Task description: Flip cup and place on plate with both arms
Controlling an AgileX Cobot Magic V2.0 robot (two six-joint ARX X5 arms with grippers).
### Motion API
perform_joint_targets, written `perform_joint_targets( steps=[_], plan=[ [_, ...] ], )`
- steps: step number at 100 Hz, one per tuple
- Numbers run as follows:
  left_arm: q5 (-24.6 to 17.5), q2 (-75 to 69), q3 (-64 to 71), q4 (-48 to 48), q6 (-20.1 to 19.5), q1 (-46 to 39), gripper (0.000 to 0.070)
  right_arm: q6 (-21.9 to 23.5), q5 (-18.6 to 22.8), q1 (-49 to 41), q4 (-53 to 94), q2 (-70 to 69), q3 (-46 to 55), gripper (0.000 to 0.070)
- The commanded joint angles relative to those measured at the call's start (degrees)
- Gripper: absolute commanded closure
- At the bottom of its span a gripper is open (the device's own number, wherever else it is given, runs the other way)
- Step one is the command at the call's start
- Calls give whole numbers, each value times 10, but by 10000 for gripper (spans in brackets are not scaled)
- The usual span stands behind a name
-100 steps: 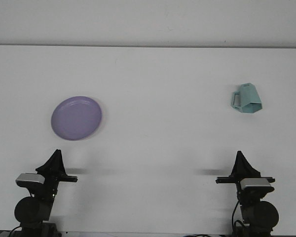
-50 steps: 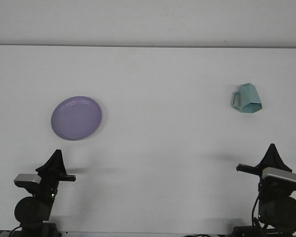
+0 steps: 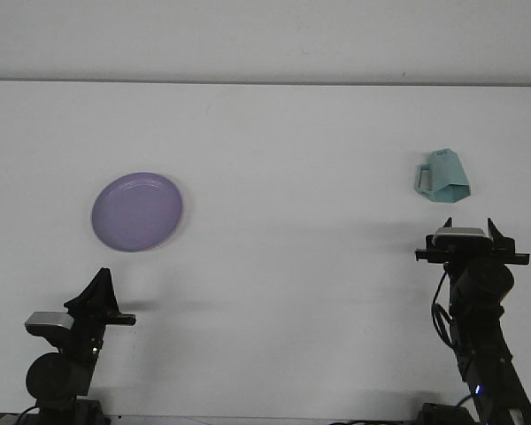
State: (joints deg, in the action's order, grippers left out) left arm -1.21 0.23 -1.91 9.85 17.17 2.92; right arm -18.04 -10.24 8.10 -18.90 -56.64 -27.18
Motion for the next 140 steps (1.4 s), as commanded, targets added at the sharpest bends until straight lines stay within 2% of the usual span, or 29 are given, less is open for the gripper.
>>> perform_joint_targets(
  steps=[1, 26, 47, 66, 78, 94, 114, 126, 140],
  plan=[
    [3, 0, 11, 6, 0, 1, 685, -9, 20, 20, -42, -58, -2, 212],
    [3, 0, 11, 6, 0, 1, 685, -17, 128, 101, -257, -259, -13, 213],
    [3, 0, 11, 6, 0, 1, 685, -10, 194, 144, -275, -403, -113, 214],
    [3, 0, 11, 6, -2, 1, 685, -18, 215, 149, -274, -498, -206, 214],
    [3, 0, 11, 6, -2, 1, 685, -42, 234, 149, -273, -541, -249, 215],
    [3, 0, 11, 6, -2, 1, 685, -51, 246, 149, -273, -573, -287, 216],
    [3, 0, 11, 5, -2, 1, 685, -65, 280, 150, -245, -600, -325, 220],
    [3, 0, 11, 5, -2, 1, 685, -78, 300, 150, -239, -609, -339, 308],
    [3, 0, 11, 5, -2, 1, 685, -88, 306, 150, -238, -612, -345, 478]
  ],
)
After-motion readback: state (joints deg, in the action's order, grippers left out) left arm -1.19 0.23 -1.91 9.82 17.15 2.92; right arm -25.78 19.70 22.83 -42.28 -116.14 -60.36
